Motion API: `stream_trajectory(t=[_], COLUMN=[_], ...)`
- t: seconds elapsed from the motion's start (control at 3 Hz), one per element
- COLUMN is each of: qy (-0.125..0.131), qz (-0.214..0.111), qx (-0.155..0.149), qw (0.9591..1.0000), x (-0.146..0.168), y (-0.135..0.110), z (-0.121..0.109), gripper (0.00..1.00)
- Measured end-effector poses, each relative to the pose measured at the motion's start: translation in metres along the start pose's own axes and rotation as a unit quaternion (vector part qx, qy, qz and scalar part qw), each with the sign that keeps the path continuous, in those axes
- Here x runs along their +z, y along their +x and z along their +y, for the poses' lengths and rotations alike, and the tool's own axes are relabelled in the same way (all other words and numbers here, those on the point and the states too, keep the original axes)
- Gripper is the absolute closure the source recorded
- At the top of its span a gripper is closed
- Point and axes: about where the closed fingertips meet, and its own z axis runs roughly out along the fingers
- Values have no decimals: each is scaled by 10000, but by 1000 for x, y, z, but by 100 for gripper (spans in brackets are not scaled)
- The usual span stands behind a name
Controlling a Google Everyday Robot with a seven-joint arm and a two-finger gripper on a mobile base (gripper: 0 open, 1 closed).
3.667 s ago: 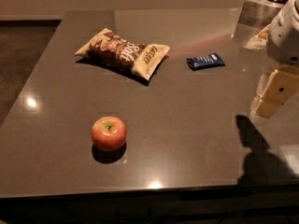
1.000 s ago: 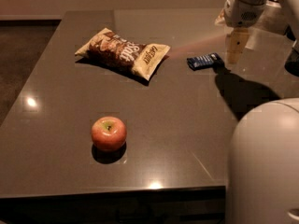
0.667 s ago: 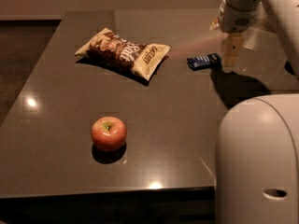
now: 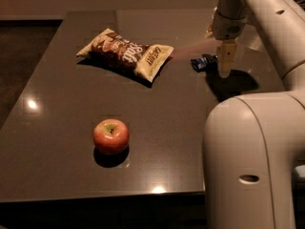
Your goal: Move rxbar blueberry near brown chip bag
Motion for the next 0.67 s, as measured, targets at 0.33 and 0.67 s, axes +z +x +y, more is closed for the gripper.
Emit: stream_trajectory(t=[0.33,0.67], qy=[-89,-189], qz=[89,201], qx=[-53,-138], qw=[9999,9995], x=[15,26], y=[-1,-1], z=[-7,-10], gripper=[0,0])
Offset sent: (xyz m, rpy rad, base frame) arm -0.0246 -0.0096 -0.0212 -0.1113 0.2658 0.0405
